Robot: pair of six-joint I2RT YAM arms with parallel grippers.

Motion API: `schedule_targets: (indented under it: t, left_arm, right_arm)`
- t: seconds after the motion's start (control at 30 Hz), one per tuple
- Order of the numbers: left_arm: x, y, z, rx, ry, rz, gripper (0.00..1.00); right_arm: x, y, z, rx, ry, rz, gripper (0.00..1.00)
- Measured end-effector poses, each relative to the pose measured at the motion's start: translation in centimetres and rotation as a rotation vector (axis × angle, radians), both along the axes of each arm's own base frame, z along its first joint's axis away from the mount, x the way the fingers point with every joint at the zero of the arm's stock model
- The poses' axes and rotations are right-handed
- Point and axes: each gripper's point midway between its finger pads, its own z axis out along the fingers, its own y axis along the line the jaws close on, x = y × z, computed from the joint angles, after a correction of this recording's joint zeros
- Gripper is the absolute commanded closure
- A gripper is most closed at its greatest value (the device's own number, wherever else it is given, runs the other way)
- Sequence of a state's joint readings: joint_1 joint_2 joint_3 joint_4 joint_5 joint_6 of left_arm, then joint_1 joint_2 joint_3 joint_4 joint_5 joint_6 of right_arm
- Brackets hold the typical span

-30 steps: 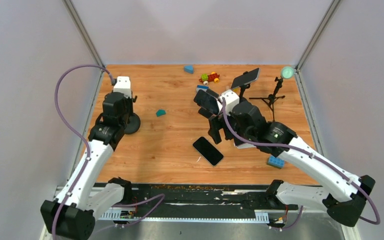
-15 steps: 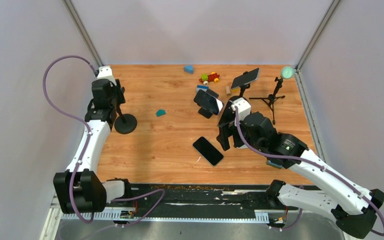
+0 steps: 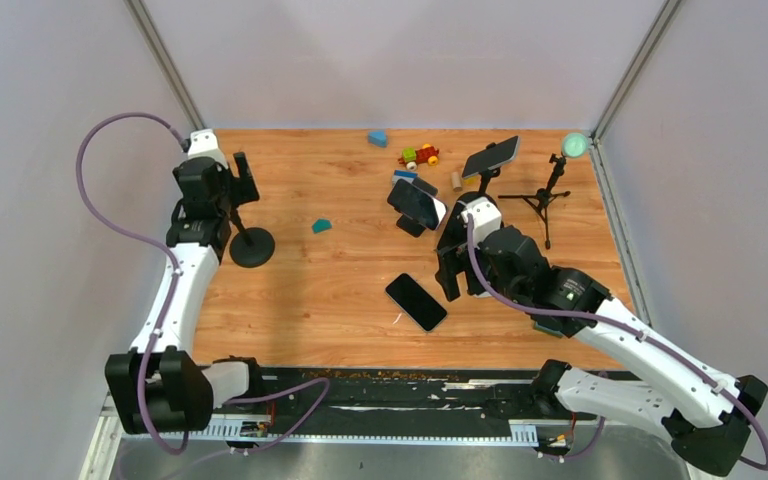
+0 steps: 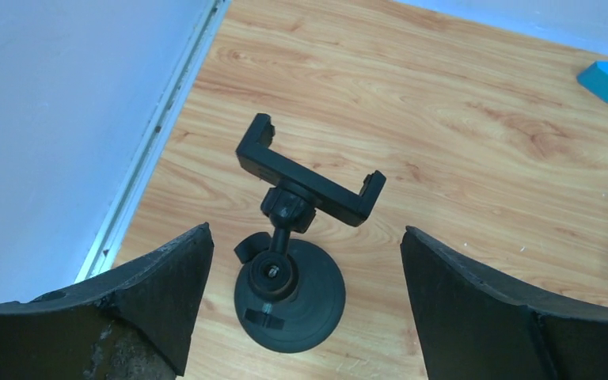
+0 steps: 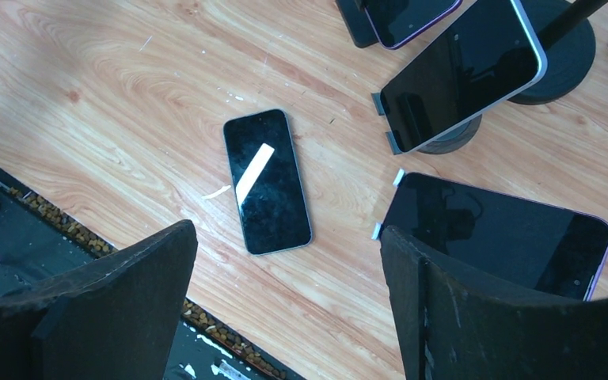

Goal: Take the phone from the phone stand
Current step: Place the phone stand at the center of the board.

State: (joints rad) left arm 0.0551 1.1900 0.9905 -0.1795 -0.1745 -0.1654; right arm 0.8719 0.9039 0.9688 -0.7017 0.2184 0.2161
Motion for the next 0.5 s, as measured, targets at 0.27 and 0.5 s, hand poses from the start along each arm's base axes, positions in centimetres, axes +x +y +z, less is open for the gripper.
schedule_targets:
  t: [0.27,0.5]
  left_arm:
    - [-3.2,1.1,4.6,0.015,-0.1,0.077,0.03]
    - [-7.5,1.0,8.8,-0.018,-0.193,0.12,0.04]
  right_arm:
    - [0.7,0.1,-1.9,-0.062,0.052,-0.037,0.0]
    - [0.8,0.4,-3.6,-0.125,0.103,-0.033,0.0]
